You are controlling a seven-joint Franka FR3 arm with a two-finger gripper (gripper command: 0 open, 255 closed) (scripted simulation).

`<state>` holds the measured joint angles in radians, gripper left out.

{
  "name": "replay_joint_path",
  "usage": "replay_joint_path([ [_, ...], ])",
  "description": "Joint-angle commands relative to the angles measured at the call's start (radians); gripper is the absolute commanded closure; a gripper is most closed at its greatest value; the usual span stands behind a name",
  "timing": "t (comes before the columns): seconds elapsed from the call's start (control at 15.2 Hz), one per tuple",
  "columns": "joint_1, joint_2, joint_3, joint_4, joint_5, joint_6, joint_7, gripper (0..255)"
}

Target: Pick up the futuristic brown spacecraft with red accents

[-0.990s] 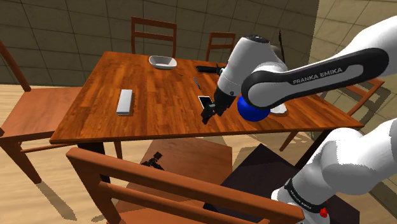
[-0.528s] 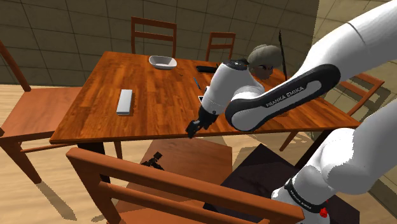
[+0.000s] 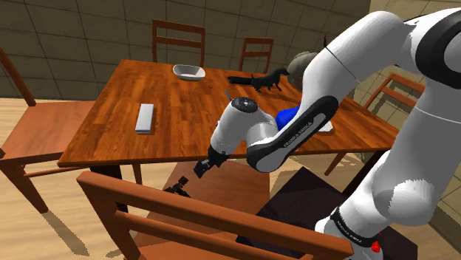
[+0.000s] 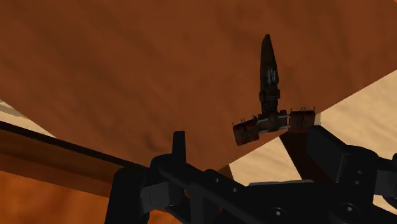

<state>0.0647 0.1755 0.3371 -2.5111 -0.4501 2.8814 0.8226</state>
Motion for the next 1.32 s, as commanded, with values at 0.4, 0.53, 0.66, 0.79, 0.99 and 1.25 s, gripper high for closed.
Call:
replay_joint_path([
  [0.4, 0.136, 0.341, -0.120, 0.253, -0.403, 0.086, 0.378, 0],
  [0.53, 0.160, 0.420, -0.131, 0.327, -0.471, 0.092, 0.448, 0],
  [0.66, 0.178, 0.439, -0.150, 0.339, -0.481, 0.103, 0.461, 0],
  [0.79, 0.201, 0.465, -0.178, 0.355, -0.502, 0.121, 0.485, 0],
  [0.99, 0.236, 0.506, -0.218, 0.379, -0.531, 0.147, 0.520, 0],
  [1.25, 0.240, 0.525, -0.225, 0.393, -0.553, 0.153, 0.540, 255],
])
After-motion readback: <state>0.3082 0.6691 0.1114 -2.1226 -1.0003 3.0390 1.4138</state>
